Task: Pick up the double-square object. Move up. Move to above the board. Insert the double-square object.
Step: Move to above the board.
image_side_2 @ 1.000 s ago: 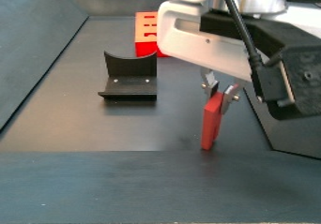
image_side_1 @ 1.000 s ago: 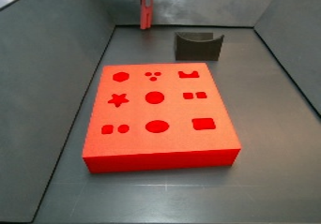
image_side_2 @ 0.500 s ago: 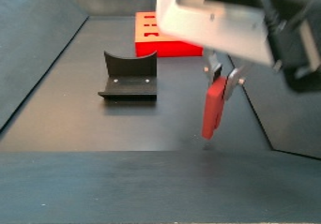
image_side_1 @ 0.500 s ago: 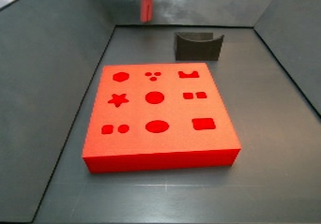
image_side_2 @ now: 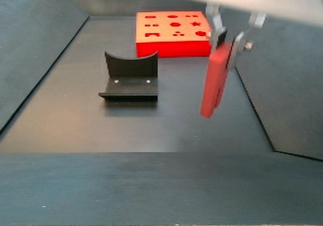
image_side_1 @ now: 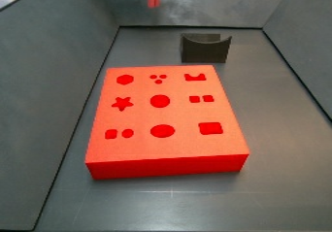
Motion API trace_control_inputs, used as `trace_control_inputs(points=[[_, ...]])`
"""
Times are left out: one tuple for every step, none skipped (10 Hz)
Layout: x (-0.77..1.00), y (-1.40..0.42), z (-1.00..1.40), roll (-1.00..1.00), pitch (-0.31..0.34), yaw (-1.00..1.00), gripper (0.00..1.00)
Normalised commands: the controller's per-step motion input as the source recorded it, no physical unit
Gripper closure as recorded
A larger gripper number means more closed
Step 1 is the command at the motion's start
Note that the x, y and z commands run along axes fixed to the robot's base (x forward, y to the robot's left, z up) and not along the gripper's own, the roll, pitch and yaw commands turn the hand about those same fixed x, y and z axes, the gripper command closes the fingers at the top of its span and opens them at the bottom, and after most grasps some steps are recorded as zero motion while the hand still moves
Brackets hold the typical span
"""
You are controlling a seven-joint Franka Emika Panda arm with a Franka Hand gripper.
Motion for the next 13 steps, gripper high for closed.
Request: trace_control_inputs(points=[[0.07, -0.08, 1.00, 0.07, 0.068, 0.05, 1.00], [0.06, -0.08, 1.00, 0.07, 0.092, 0.04, 1.00], [0.06, -0.07, 1.00, 0.06, 0.106, 0.03, 1.00], [0.05, -0.06, 1.00, 0.06, 0.110, 0.03, 1.00], [0.05, -0.06, 1.00, 0.05, 0.107, 0.02, 1.00], [0.04, -0.05, 1.00, 0.05, 0.106, 0.03, 1.00], [0.04, -0.04, 0.91, 0.06, 0.105, 0.03, 1.00], [0.02, -0.03, 0.70, 0.06, 0.111, 0.03, 1.00], [0.02, -0.02, 0.54, 0.07, 0.109, 0.03, 1.00], [0.01, -0.02, 0.38, 0.07, 0.107, 0.03, 1.00], [0.01, -0.02, 0.23, 0.06, 0.105, 0.03, 1.00], [0.05, -1.00, 0.08, -0.05, 0.200, 1.00, 1.00], [0.05, -1.00, 0.08, -0.05, 0.199, 1.00, 1.00]])
